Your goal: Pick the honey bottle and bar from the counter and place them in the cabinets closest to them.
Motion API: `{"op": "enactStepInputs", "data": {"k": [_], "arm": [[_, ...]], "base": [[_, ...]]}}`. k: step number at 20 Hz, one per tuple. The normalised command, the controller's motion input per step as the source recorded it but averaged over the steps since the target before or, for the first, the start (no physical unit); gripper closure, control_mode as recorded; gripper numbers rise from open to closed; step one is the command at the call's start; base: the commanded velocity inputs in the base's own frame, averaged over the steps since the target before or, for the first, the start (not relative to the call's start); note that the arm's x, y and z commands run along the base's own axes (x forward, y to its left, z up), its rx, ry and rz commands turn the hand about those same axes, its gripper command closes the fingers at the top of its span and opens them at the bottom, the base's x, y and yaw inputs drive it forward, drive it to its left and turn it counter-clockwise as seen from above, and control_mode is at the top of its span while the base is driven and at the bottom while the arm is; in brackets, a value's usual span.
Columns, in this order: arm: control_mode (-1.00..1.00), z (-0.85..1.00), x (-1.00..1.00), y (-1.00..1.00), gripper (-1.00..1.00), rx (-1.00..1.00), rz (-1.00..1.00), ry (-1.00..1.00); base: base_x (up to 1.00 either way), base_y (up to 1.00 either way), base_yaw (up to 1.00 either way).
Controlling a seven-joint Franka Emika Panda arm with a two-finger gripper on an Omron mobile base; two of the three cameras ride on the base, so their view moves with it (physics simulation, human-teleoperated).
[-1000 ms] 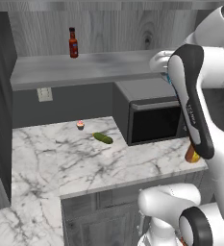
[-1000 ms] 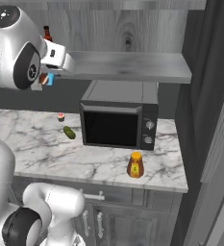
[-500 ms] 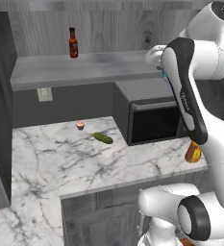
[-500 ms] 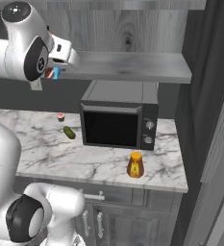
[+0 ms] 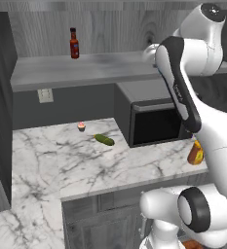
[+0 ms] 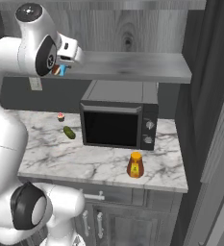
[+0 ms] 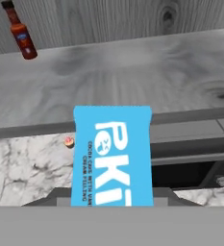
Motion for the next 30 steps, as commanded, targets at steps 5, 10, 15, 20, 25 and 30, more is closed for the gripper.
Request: {"op": "enactStepInputs", "data": {"k": [5, 10, 15, 20, 25, 30], "arm": [[-1.00, -0.06, 0.63, 0.00, 1.00, 0.00, 0.00, 0.00], [-1.00, -0.13, 0.64, 0.02, 1.00, 0.00, 0.00, 0.00], [-1.00, -0.14, 0.64, 0.02, 1.00, 0.00, 0.00, 0.00], [-1.00, -0.05, 0.71, 0.01, 1.00, 0.00, 0.00, 0.00], [-1.00, 0.00, 0.72, 0.00, 1.00, 0.00, 0.00, 0.00], [-1.00, 0.00, 0.25, 0.00, -1.00, 0.01, 0.00, 0.01]], "base": [[0.00, 0.00, 0.00], [0.00, 0.00, 0.00], [0.00, 0.00, 0.00], [0.00, 0.00, 0.00], [0.00, 0.00, 0.00], [0.00, 0.00, 0.00]]}}
